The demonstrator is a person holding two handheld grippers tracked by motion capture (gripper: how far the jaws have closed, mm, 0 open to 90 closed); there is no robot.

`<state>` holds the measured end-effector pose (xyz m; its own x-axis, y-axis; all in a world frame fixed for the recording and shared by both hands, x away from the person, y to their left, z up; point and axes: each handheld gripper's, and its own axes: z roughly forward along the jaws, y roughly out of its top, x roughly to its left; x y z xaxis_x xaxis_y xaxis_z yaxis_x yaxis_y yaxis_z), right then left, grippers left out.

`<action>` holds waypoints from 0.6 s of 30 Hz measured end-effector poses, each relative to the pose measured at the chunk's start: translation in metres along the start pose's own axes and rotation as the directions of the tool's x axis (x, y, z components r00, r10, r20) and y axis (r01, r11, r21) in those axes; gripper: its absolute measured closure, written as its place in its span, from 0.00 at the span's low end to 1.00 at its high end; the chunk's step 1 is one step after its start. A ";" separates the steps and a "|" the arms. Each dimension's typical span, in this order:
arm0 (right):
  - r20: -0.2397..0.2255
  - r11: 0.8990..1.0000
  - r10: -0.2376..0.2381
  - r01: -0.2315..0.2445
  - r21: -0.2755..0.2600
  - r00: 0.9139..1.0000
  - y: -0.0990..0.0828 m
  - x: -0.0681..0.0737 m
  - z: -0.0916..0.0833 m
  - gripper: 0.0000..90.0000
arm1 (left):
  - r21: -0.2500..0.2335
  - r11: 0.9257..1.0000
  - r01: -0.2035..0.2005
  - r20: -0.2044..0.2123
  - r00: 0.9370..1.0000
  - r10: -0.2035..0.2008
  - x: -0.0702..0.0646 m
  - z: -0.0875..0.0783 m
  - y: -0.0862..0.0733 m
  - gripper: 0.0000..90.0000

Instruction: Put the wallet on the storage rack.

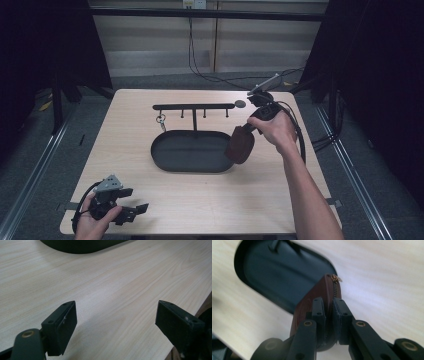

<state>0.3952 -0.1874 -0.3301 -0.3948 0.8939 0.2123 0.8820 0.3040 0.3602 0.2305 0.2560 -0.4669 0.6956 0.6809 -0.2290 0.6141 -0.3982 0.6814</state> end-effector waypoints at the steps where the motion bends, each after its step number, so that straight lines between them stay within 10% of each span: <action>1: -0.006 1.000 0.000 0.000 -0.011 1.000 0.000 0.001 0.001 0.90 | 0.000 1.000 0.001 0.001 1.000 -0.001 0.000 0.000 0.000 0.19; 18: -0.109 0.996 0.078 -0.083 -0.044 0.991 0.006 0.000 0.034 0.90 | -0.002 1.000 -0.002 -0.005 1.000 0.002 0.000 0.000 0.002 0.20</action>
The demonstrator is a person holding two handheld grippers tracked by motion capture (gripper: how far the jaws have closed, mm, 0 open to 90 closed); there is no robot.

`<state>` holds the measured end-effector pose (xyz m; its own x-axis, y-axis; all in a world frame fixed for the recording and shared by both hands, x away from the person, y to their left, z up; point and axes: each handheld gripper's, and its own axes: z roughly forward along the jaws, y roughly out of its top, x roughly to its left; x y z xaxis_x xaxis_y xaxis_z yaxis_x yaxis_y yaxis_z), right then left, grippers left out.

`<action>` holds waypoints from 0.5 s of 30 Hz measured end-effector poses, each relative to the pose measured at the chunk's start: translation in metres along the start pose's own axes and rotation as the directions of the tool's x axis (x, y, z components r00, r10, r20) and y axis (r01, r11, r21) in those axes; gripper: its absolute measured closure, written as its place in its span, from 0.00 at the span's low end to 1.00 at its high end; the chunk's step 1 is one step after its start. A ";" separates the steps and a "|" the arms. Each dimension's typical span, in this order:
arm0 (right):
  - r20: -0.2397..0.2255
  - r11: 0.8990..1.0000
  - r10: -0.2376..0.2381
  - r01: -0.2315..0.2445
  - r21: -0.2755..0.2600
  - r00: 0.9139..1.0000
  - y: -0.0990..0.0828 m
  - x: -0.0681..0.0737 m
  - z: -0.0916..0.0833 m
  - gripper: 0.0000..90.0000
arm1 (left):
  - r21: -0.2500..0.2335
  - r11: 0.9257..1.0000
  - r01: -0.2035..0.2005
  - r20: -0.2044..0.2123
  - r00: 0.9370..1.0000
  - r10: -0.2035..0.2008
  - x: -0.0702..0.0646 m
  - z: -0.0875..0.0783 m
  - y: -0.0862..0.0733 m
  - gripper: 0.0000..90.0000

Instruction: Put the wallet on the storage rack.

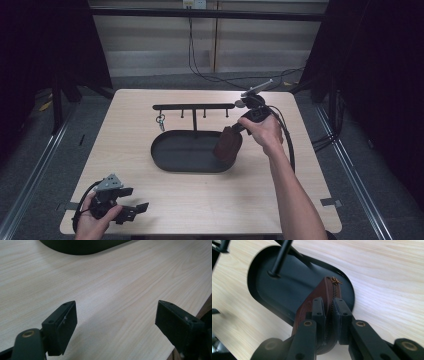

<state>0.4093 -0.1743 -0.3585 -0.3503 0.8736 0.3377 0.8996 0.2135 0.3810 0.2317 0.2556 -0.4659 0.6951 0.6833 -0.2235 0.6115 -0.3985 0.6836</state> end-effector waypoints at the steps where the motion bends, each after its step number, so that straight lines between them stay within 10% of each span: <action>1: -0.006 1.000 0.007 -0.007 -0.002 1.000 0.000 0.000 0.002 0.90 | 0.002 1.000 -0.002 0.001 1.000 0.002 0.000 0.000 0.000 0.20; 15: -0.104 0.996 0.068 -0.073 -0.046 0.992 -0.010 -0.008 0.040 0.90 | 0.008 1.000 -0.003 0.006 1.000 0.003 0.000 0.001 -0.001 0.21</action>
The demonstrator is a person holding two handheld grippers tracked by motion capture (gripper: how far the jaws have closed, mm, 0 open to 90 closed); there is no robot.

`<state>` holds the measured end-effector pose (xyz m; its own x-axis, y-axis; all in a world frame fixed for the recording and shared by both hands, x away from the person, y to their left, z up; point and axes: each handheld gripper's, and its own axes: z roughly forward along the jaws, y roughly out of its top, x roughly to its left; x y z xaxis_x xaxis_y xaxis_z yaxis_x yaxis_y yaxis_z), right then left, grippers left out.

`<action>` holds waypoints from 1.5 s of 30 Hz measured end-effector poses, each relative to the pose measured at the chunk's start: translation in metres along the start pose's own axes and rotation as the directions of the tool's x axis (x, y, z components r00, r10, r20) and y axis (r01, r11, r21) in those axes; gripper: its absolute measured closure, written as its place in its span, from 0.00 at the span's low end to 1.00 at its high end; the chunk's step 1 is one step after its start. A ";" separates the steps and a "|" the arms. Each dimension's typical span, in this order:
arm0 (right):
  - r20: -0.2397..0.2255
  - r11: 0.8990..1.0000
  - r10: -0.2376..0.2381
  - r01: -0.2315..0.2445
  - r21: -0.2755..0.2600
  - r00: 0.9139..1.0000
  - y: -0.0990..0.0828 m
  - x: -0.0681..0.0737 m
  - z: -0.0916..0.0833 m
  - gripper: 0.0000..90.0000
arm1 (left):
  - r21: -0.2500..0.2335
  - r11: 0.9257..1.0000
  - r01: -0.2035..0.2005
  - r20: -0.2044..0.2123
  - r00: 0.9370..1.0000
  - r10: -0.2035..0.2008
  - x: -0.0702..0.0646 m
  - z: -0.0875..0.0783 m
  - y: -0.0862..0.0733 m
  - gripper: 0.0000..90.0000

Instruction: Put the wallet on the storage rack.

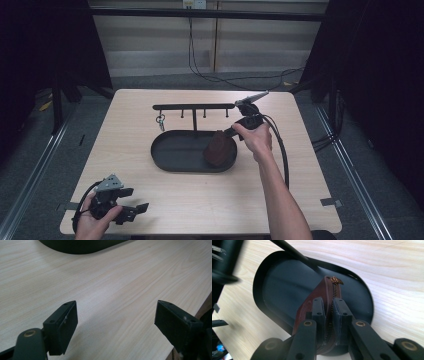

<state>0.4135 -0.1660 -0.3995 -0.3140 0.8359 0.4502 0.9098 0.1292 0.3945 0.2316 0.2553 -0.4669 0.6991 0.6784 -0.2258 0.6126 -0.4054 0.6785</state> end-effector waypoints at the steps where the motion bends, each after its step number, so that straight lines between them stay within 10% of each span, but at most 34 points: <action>1: -0.002 1.000 0.002 -0.002 -0.006 1.000 -0.001 -0.001 0.002 0.90 | -0.002 1.000 0.000 -0.002 1.000 0.000 0.000 0.000 0.000 0.21; 21: -0.041 0.997 0.002 -0.005 -0.083 0.999 -0.025 -0.022 0.026 0.99 | -0.007 1.000 0.002 -0.001 1.000 -0.002 0.000 -0.001 0.000 0.21; 45: 0.048 0.978 -0.140 0.146 -0.148 0.989 -0.051 -0.019 -0.002 0.36 | -0.008 1.000 0.027 -0.016 1.000 -0.027 0.005 0.000 0.000 0.20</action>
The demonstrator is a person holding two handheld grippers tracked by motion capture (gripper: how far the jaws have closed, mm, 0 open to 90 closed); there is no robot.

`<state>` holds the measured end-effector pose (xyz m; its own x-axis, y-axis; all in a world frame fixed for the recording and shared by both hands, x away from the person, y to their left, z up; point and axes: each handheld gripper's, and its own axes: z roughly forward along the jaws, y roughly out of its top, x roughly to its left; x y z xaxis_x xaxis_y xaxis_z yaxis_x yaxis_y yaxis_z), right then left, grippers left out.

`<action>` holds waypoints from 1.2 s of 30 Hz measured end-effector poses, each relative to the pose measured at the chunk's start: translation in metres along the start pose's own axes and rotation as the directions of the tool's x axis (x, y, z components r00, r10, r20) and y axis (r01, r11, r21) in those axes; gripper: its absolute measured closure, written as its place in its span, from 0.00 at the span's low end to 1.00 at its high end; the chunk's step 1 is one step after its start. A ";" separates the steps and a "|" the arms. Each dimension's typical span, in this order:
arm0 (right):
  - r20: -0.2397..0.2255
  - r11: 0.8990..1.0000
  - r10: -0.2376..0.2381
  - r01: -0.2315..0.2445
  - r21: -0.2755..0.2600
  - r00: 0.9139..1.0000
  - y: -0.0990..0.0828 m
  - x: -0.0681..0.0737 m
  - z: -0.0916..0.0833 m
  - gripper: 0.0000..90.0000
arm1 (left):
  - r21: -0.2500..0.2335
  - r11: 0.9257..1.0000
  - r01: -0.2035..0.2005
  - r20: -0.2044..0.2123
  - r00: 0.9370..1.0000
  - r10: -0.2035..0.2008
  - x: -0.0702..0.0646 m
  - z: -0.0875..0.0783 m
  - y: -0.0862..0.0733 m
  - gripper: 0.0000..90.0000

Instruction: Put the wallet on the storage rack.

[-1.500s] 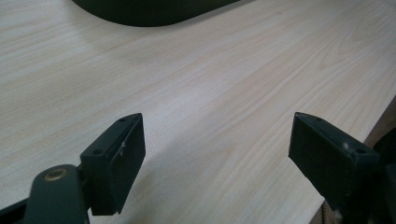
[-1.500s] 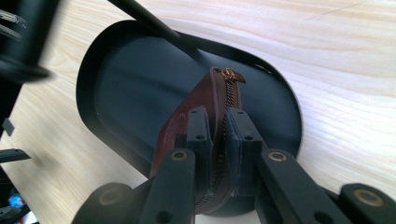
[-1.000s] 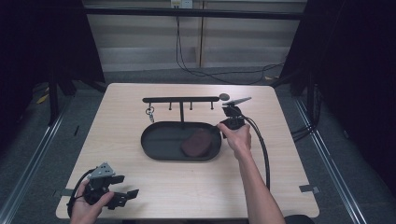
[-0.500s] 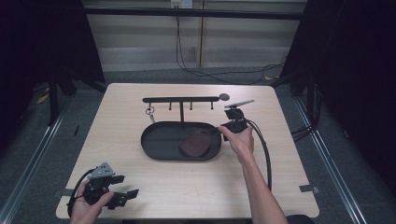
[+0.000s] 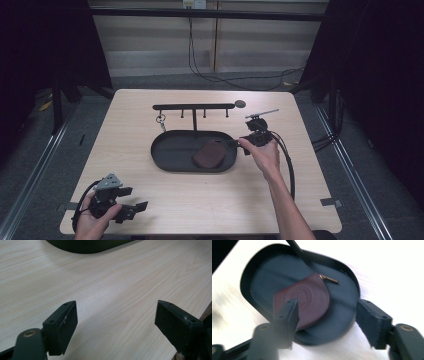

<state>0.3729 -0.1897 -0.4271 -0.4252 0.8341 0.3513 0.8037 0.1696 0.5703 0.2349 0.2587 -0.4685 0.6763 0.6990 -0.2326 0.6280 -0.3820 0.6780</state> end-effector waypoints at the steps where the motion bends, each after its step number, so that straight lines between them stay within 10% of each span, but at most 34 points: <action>1: 0.008 1.000 0.001 -0.001 -0.002 1.000 -0.003 -0.001 -0.001 0.35 | -0.005 1.000 0.008 0.001 1.000 -0.008 0.000 0.000 0.000 0.20; 36: 0.118 0.993 0.002 0.012 -0.114 0.993 -0.099 -0.025 -0.074 0.20 | -0.041 0.998 0.050 -0.025 0.998 -0.051 0.004 -0.004 -0.001 0.20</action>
<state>0.2728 -0.2659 -0.4378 -0.3720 0.8904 0.2624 0.7460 0.1185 0.6553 0.2350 0.2643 -0.4669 0.6332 0.7327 -0.2494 0.6448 -0.3211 0.6937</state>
